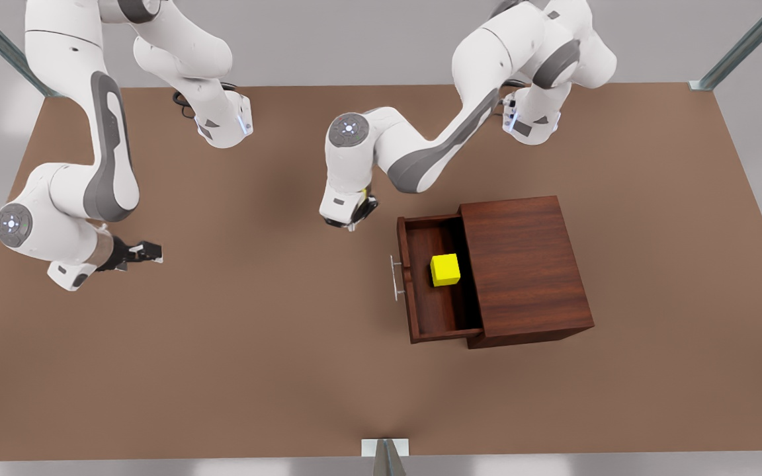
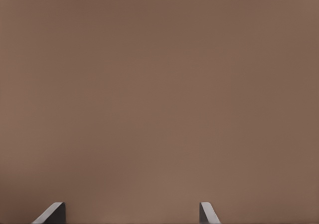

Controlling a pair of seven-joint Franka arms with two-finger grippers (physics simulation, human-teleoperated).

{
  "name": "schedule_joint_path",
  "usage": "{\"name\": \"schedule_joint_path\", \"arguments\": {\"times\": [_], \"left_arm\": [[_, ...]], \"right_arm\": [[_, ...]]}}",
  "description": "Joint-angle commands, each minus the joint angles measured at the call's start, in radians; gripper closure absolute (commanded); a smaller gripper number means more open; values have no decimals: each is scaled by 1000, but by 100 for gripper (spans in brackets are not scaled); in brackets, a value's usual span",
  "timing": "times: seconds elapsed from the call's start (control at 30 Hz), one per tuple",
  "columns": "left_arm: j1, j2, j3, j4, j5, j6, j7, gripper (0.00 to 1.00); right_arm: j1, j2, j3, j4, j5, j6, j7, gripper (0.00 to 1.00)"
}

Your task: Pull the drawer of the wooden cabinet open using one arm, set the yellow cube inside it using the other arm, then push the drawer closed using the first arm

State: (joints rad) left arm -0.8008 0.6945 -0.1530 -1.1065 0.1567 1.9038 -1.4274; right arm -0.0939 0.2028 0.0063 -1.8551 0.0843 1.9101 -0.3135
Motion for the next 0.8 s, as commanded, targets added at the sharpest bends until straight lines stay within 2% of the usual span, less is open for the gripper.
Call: {"name": "schedule_joint_path", "arguments": {"times": [0.0,0.1,0.2,0.43,0.57,0.77], "left_arm": [[-6,23,6,4,55,159,-1163,100],[-20,68,58,4,70,181,-1236,100],[-31,115,110,10,86,270,-1263,100],[-32,192,164,17,141,274,-1237,100],[-15,195,165,7,136,207,-1085,100],[37,171,156,8,92,9,-817,100]], "right_arm": [[5,20,1,20,-8,4,301,0],[3,82,0,169,-77,-148,300,0],[2,101,-2,169,-67,-149,307,0],[0,107,-2,163,-64,-141,309,0],[-1,107,-3,163,-63,-149,309,0],[-1,110,-3,163,-63,-149,309,0]]}}
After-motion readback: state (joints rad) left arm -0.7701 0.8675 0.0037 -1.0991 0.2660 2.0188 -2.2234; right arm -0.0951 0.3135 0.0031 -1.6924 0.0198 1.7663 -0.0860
